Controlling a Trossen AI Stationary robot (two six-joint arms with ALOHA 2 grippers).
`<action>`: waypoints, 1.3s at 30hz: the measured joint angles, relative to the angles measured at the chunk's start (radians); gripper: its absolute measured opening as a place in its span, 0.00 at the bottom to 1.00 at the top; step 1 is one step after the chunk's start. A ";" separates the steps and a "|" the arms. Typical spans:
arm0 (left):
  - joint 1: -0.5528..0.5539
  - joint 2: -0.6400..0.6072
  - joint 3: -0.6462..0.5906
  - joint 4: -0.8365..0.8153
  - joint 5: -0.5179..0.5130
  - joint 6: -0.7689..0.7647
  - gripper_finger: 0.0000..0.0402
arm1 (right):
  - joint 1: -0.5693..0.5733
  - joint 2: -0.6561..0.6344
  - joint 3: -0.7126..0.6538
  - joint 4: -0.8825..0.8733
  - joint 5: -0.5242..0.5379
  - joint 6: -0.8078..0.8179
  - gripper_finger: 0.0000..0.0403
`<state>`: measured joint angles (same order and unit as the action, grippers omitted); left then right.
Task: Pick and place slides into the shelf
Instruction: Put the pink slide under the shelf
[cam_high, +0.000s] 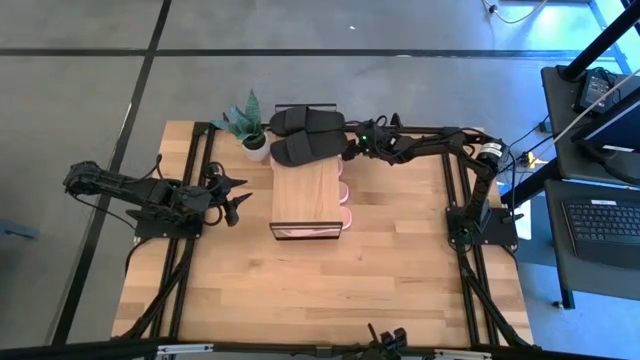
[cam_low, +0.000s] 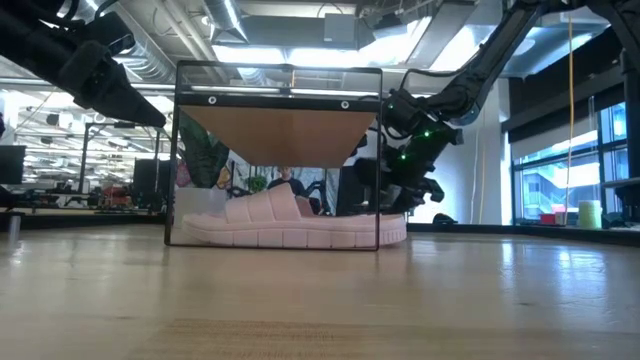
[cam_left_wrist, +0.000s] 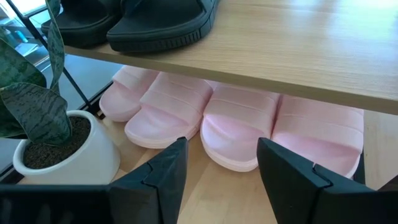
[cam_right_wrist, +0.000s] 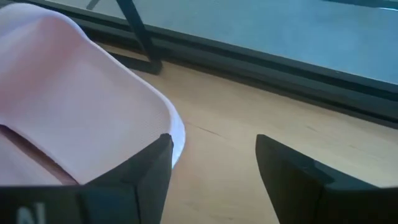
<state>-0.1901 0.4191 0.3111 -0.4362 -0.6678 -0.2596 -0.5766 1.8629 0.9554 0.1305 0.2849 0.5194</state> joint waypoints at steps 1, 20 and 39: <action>0.000 0.000 0.000 0.000 0.000 0.000 0.46 | 0.000 0.000 0.000 -0.005 0.008 0.001 0.57; 0.000 0.000 0.000 0.000 0.000 0.000 0.46 | -0.002 0.011 0.001 -0.018 0.036 0.029 0.57; 0.000 0.000 0.000 0.000 0.005 0.000 0.46 | 0.000 0.055 0.027 0.015 0.021 0.049 0.57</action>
<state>-0.1902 0.4194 0.3111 -0.4366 -0.6632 -0.2596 -0.5768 1.9182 0.9821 0.1458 0.3057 0.5681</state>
